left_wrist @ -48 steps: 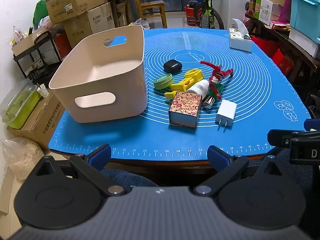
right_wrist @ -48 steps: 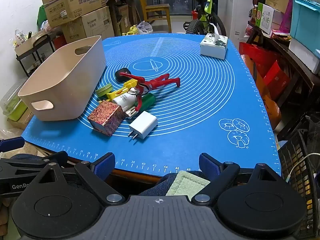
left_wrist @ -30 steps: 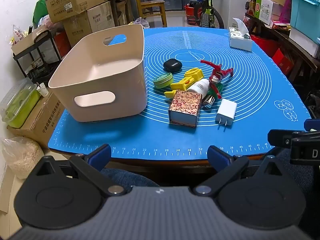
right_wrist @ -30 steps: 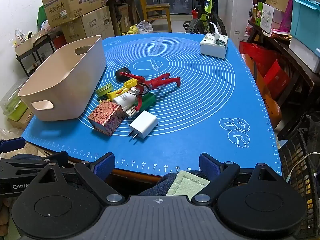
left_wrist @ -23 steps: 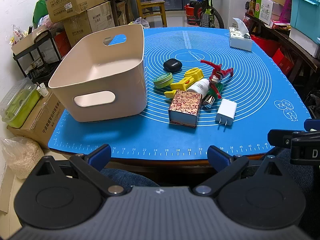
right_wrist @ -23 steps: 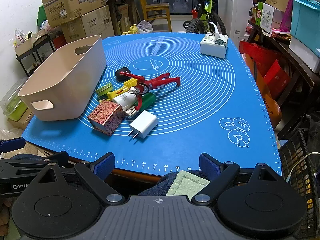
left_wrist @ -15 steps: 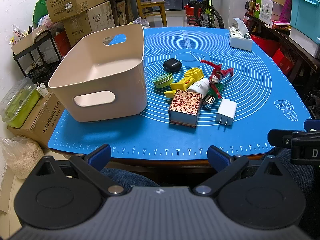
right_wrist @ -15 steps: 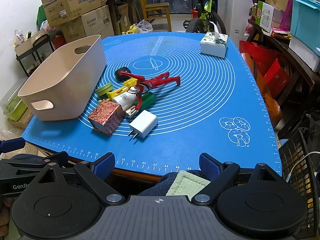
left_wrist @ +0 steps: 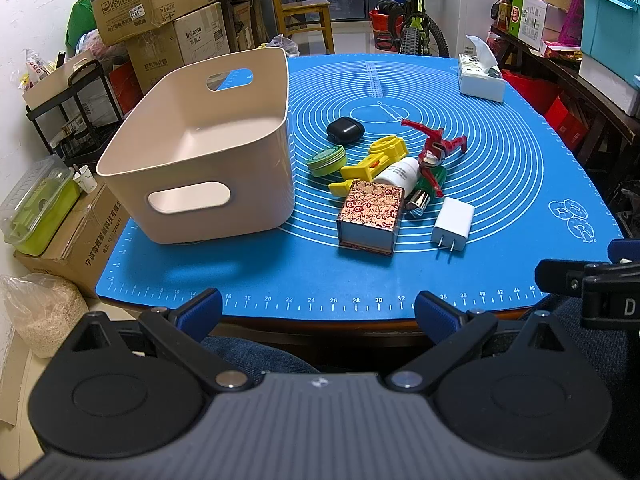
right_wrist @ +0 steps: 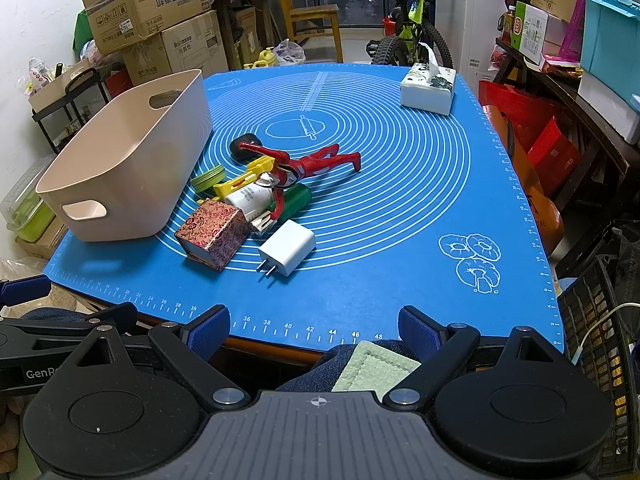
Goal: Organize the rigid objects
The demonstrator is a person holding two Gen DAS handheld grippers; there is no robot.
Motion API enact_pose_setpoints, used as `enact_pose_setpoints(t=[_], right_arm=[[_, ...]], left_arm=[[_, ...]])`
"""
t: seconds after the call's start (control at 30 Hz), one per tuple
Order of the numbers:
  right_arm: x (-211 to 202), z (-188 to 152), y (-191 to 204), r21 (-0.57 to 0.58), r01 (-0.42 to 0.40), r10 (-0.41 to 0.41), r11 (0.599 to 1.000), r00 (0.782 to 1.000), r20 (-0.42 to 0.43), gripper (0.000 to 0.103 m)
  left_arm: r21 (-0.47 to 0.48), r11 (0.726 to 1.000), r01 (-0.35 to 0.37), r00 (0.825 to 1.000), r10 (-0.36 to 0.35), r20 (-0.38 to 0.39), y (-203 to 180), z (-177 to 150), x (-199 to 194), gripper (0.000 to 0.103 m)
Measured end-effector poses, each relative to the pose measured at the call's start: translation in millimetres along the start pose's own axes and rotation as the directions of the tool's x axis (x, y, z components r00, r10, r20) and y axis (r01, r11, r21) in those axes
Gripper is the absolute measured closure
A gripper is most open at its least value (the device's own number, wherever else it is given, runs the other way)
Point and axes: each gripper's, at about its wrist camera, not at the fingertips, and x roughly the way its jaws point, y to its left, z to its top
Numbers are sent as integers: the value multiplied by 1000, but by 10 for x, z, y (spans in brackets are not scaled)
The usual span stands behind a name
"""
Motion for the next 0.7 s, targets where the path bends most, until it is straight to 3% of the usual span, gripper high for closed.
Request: enact_pose_setpoints(t=[0.7], right_arm=[[3, 16, 2, 1, -1, 1, 1000, 1000, -3, 11]], left_arm=[[-2, 1000, 2, 1000, -2, 0, 1, 1, 7, 2]])
